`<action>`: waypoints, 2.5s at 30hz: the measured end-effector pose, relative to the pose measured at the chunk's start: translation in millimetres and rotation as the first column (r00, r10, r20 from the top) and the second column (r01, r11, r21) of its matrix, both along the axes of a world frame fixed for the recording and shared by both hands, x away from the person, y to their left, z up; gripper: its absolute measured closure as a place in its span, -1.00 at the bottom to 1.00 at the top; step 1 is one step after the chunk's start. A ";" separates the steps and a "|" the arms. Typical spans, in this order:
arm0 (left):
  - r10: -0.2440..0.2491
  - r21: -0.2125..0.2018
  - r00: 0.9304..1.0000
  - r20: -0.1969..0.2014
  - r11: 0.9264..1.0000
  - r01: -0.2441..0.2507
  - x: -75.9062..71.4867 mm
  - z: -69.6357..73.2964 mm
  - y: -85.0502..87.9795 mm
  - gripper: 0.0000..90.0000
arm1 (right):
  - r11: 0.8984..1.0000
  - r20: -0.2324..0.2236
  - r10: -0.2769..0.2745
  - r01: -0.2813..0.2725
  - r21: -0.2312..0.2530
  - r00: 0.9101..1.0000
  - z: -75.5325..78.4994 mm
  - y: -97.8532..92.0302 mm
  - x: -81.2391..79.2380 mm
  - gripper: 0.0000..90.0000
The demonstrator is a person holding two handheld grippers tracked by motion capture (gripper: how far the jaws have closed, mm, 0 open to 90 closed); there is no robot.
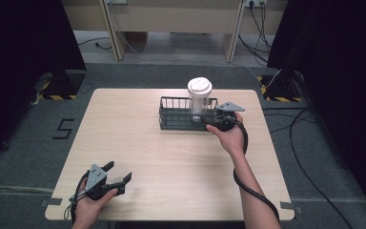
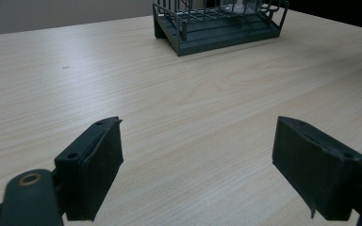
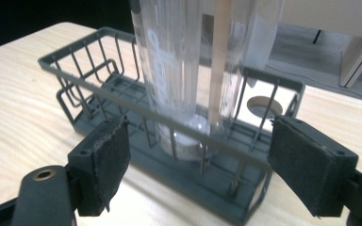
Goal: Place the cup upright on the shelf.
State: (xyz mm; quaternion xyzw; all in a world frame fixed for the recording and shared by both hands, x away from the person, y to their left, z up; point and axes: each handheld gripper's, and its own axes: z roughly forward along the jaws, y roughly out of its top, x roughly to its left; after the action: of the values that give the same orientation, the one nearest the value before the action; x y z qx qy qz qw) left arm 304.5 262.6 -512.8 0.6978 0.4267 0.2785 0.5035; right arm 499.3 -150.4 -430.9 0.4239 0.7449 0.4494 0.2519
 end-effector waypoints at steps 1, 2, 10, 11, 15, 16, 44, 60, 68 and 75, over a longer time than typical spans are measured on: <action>0.000 0.000 1.000 0.000 1.000 0.000 -0.1 0.1 0.0 -0.64 | 1.000 -0.003 0.001 -0.001 -0.002 1.000 -1.0 -1.5 -2.2 -0.50; 0.000 0.001 1.000 0.001 1.000 0.000 -0.1 0.1 0.0 -0.64 | 1.000 -0.004 0.001 -0.001 -0.004 1.000 -2.0 -3.1 -4.4 -0.49; 0.001 0.002 1.000 -0.003 1.000 -0.001 0.1 -0.3 -0.1 -0.64 | 1.000 -0.015 -0.007 0.007 0.002 1.000 -9.7 -17.0 -17.2 -0.42; 0.002 0.002 1.000 -0.003 1.000 -0.002 0.1 -0.3 0.0 -0.64 | 1.000 -0.014 -0.007 0.007 0.002 1.000 -10.4 -18.6 -18.3 -0.42; 0.001 0.004 1.000 -0.004 1.000 -0.001 0.1 -0.4 -0.2 -0.64 | 1.000 -0.016 -0.013 0.013 -0.001 1.000 -11.8 -24.5 -22.9 -0.39; 0.001 0.005 1.000 -0.004 1.000 -0.001 0.1 -0.3 -0.2 -0.64 | 1.000 -0.018 -0.015 0.015 -0.001 1.000 -11.8 -25.9 -24.4 -0.39; 0.004 0.011 1.000 0.000 1.000 -0.004 0.5 -0.2 -0.8 -0.65 | 0.998 -0.065 -0.064 0.065 0.012 0.996 -28.4 -75.1 -73.1 -0.28; 0.007 0.018 1.000 0.000 1.000 -0.007 0.5 -0.1 -0.9 -0.65 | 0.994 -0.071 -0.107 0.109 0.025 0.992 -38.3 -103.0 -99.8 -0.28; 0.008 0.018 1.000 0.000 1.000 -0.008 0.5 -0.2 -0.8 -0.66 | 0.990 -0.076 -0.135 0.138 0.033 0.988 -42.4 -116.9 -111.3 -0.30; 0.012 0.015 1.000 0.000 1.000 -0.012 0.7 -0.5 -1.1 -0.65 | 0.985 -0.076 -0.162 0.166 0.050 0.984 -49.3 -129.1 -124.9 -0.30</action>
State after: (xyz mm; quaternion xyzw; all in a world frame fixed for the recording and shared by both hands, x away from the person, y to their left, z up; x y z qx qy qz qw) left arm 305.2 261.5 -513.3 0.6990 0.4286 0.2847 0.4966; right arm 374.4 -279.5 -480.2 0.5064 0.7033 0.4323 0.2491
